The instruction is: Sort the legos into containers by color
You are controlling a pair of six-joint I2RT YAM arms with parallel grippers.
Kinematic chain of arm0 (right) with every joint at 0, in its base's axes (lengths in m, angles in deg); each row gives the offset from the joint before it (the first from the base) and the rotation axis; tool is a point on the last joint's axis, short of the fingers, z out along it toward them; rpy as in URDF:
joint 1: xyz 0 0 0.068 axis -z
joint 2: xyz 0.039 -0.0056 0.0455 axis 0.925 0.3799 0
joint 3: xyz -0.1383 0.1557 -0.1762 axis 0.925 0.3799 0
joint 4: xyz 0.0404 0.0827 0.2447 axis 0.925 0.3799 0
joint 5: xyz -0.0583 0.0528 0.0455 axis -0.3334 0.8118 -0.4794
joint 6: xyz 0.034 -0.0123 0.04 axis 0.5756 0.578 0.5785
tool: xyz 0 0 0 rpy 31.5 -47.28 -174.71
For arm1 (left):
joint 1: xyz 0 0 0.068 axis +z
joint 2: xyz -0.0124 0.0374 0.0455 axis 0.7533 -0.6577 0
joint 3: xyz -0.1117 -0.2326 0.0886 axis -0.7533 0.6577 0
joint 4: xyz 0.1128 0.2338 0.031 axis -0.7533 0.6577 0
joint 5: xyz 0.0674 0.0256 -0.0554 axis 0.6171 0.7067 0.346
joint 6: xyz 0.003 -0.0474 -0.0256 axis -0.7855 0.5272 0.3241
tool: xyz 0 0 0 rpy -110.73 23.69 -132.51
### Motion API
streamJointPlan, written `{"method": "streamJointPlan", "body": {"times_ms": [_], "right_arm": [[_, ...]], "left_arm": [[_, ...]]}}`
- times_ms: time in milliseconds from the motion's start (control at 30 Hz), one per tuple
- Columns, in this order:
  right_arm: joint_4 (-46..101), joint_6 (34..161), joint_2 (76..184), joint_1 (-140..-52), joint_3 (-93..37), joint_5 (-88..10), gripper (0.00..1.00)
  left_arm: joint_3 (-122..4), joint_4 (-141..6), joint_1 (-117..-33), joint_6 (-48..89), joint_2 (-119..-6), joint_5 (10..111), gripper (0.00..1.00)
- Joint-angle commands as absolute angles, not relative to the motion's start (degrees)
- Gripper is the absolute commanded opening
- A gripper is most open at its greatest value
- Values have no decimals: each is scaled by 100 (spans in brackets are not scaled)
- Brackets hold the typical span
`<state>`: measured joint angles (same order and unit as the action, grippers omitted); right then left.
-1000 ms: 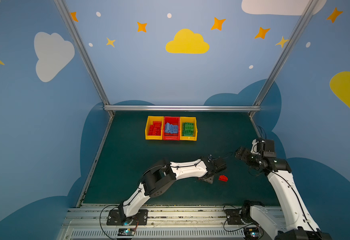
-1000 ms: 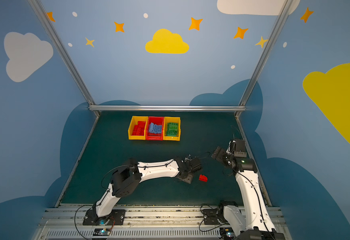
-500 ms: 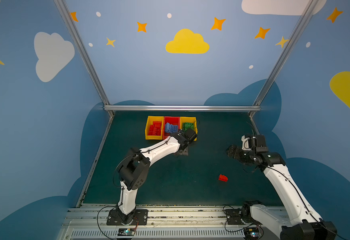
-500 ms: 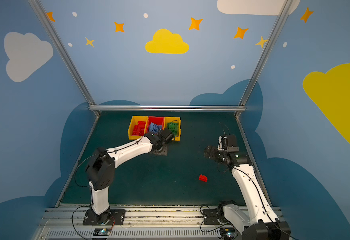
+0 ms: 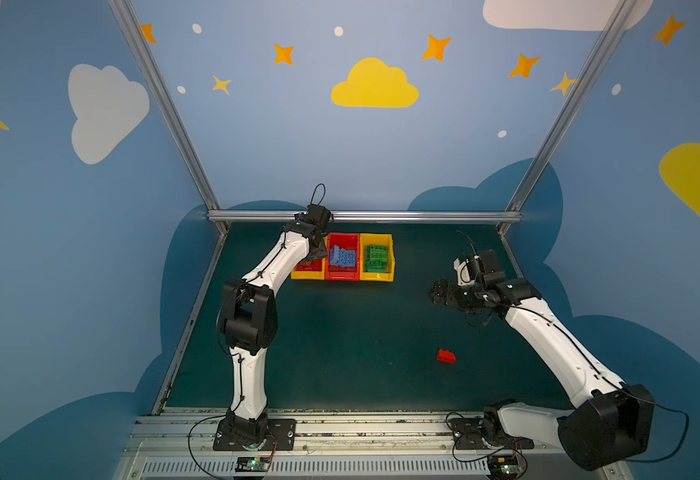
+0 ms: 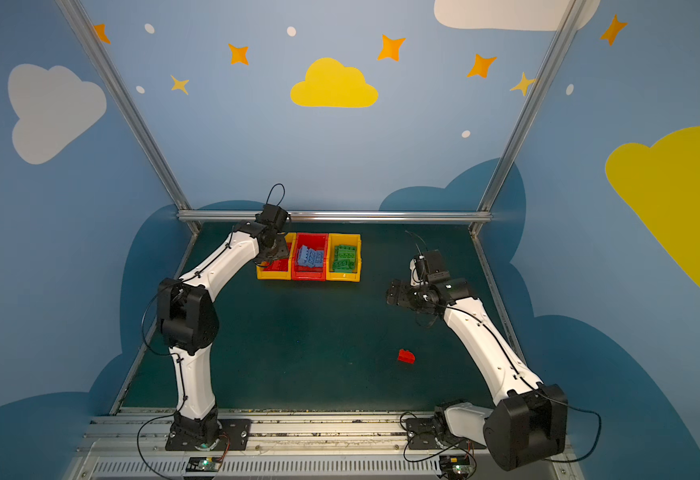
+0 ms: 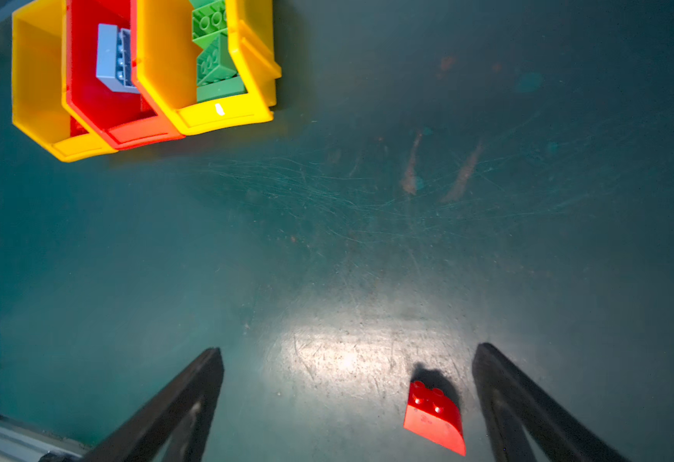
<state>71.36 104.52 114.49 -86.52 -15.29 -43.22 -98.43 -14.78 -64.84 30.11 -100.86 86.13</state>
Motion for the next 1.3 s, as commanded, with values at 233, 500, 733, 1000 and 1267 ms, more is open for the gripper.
{"method": "streamJointPlan", "body": {"times_ms": [233,500,733,1000,1267], "right_arm": [[7335,10444,11629,-8846,-1810,-4560,95],[7681,10652,11578,-9083,-1603,-5023,95],[8023,11199,11375,-9394,-870,-5433,95],[7816,11741,10899,-9488,232,-5459,95],[7216,12039,11083,-9605,944,-5230,93]], "left_arm": [[-12574,-383,-6088,2697,-11964,8304,75],[-12863,-432,-6089,2706,-11962,7814,100],[-10038,-1761,-6254,3019,-10051,7663,100],[-5926,-3332,-7203,3635,-7414,7883,100],[-3831,-3506,-8291,4178,-5852,8241,100]]}}
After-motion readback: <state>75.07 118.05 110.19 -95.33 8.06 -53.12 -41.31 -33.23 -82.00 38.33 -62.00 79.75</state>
